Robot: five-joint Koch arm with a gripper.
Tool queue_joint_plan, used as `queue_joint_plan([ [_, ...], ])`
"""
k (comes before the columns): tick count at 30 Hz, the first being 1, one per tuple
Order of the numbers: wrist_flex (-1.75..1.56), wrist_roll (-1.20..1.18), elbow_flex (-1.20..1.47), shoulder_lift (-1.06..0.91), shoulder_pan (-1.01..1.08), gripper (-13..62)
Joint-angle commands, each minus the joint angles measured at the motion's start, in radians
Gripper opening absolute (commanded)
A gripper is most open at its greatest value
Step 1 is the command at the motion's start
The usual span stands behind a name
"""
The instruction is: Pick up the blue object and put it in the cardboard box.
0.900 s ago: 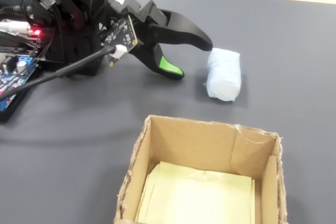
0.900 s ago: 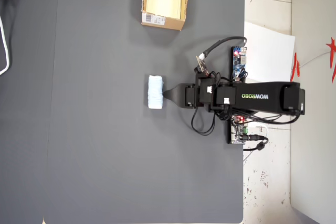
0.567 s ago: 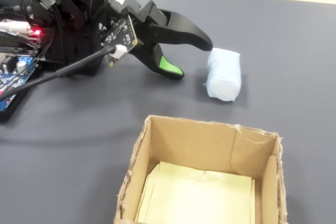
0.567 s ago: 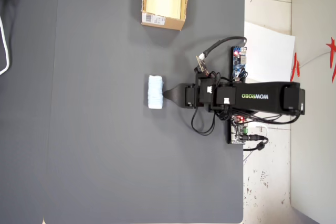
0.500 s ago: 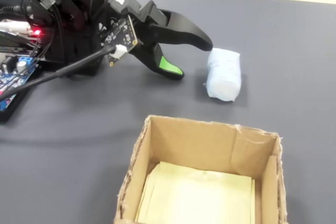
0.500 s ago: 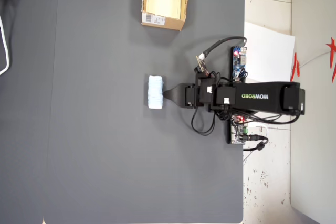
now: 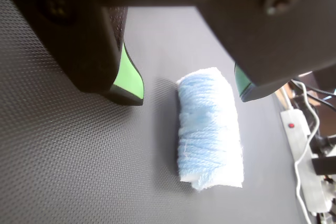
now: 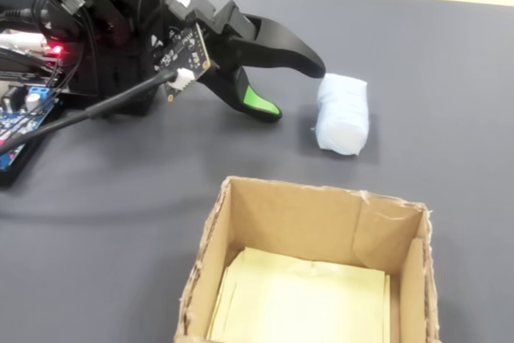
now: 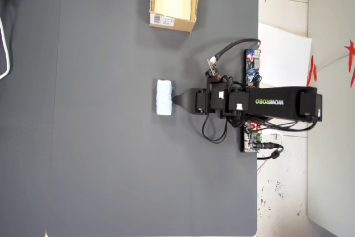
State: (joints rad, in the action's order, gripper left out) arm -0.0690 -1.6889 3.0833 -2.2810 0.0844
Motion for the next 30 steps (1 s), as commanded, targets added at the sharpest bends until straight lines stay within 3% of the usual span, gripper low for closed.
queue_joint_plan([
  [1, 0.089, -0.023, 0.02, -0.087, -0.002, 34.1],
  [14, 0.133, -0.046, -0.043, -0.086, 0.0, 33.8],
  [30, 0.689, -0.058, -0.5, -0.031, 0.003, 33.0],
])
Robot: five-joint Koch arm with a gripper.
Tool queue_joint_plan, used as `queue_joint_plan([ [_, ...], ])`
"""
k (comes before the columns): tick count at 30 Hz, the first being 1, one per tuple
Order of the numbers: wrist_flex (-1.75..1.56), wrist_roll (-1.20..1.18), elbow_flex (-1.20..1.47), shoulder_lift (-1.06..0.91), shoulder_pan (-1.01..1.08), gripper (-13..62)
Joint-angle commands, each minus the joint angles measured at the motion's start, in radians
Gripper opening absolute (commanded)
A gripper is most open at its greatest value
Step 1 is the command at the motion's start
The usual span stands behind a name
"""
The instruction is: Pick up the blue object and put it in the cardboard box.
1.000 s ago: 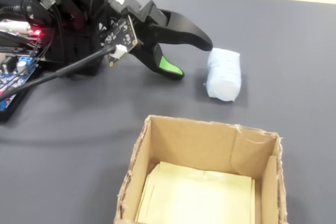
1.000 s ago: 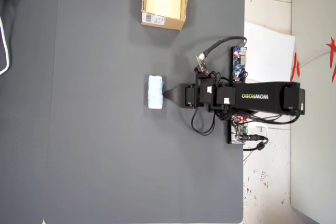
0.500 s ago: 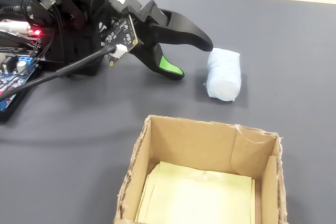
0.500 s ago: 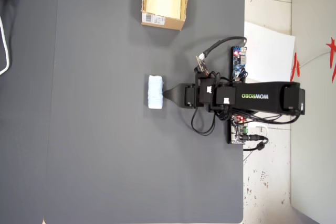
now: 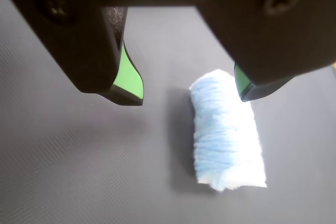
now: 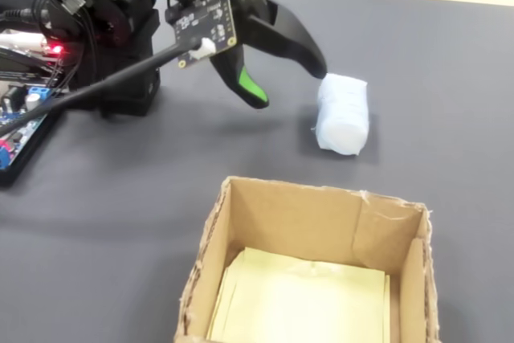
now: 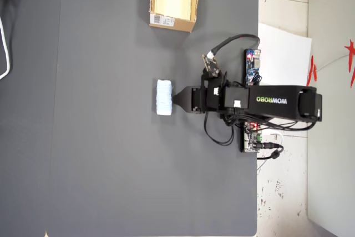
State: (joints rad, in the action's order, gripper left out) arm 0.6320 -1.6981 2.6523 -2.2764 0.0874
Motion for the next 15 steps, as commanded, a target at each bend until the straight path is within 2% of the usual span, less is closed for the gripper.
queue_joint_plan([
  [1, 0.014, -0.051, -0.095, -0.017, 0.0, 33.0],
  [15, 0.095, -0.057, -0.382, 0.324, 0.002, 32.9],
])
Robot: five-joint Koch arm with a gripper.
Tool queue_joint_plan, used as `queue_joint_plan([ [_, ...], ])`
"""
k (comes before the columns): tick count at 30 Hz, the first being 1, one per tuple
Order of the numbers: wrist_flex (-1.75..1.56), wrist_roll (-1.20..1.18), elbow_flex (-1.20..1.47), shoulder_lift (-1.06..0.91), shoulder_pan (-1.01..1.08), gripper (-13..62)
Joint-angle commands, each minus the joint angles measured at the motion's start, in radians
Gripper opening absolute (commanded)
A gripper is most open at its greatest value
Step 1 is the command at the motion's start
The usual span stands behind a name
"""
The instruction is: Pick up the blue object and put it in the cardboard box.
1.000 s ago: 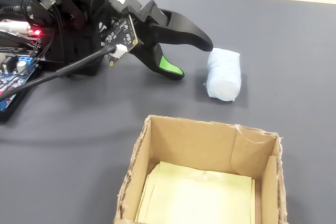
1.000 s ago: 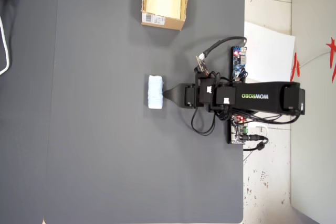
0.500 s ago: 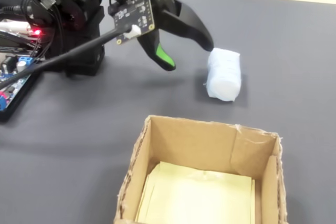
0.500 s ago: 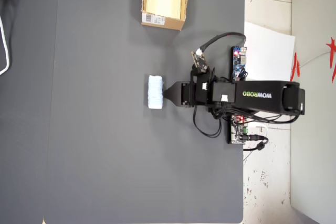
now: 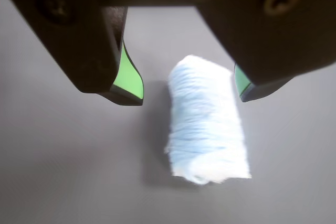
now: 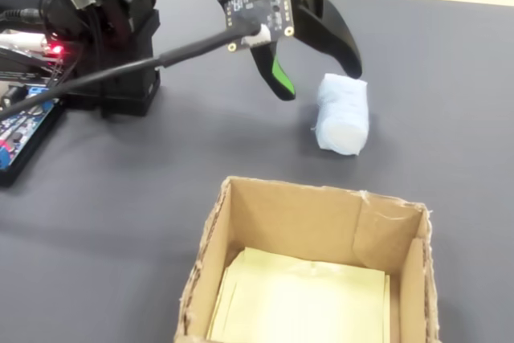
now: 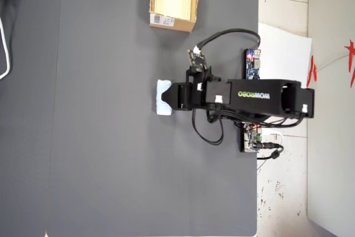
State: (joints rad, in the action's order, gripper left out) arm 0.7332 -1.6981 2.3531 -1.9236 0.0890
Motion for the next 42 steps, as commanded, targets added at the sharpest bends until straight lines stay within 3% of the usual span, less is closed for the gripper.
queue_joint_plan([
  [1, -0.006, -0.057, -0.092, -0.009, 0.0, 32.9],
  [12, -0.083, -0.072, -0.207, 0.273, -0.006, 32.6],
  [16, -0.109, -0.077, -0.218, 0.344, -0.005, 29.4],
  [18, -0.143, -0.075, -0.215, 0.354, -0.003, 23.4],
  [25, -0.288, -0.063, -0.172, 0.325, 0.015, 10.5],
  [42, -0.752, -0.061, 0.179, -0.006, 0.11, 10.6],
])
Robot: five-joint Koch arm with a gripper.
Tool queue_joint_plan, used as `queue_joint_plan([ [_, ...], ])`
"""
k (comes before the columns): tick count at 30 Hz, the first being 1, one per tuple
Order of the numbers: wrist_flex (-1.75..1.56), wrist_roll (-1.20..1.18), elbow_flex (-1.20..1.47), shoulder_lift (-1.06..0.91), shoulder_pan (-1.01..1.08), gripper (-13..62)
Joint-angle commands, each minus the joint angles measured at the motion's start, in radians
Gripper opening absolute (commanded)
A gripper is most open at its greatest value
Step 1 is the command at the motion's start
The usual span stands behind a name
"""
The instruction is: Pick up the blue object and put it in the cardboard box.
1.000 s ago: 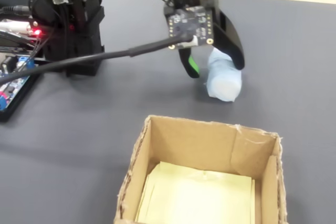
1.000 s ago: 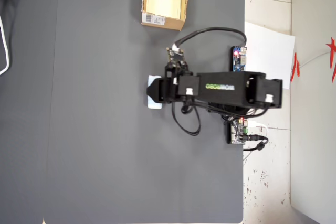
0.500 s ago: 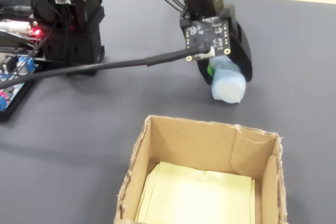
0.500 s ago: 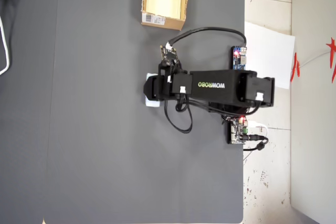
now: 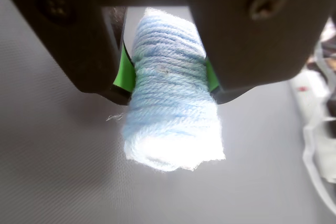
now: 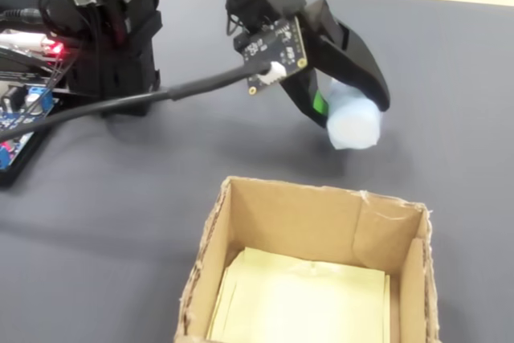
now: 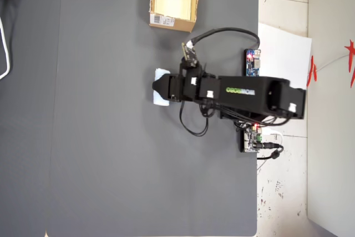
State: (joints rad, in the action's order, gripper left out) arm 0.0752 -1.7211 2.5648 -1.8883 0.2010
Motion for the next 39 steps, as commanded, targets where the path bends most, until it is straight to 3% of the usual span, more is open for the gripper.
queue_joint_plan([
  [1, -0.12, -0.029, -0.008, -0.072, -0.002, 10.6],
  [12, -0.383, 0.026, 0.071, -0.189, 0.071, 10.6],
  [21, -0.483, 0.163, -0.077, -0.146, 0.311, 10.6],
  [28, -0.313, 0.267, -0.291, -0.075, 0.471, 10.6],
  [33, 0.041, 0.399, -0.546, 0.041, 0.621, 10.6],
  [39, 0.138, 0.423, -0.586, 0.097, 0.681, 10.6],
])
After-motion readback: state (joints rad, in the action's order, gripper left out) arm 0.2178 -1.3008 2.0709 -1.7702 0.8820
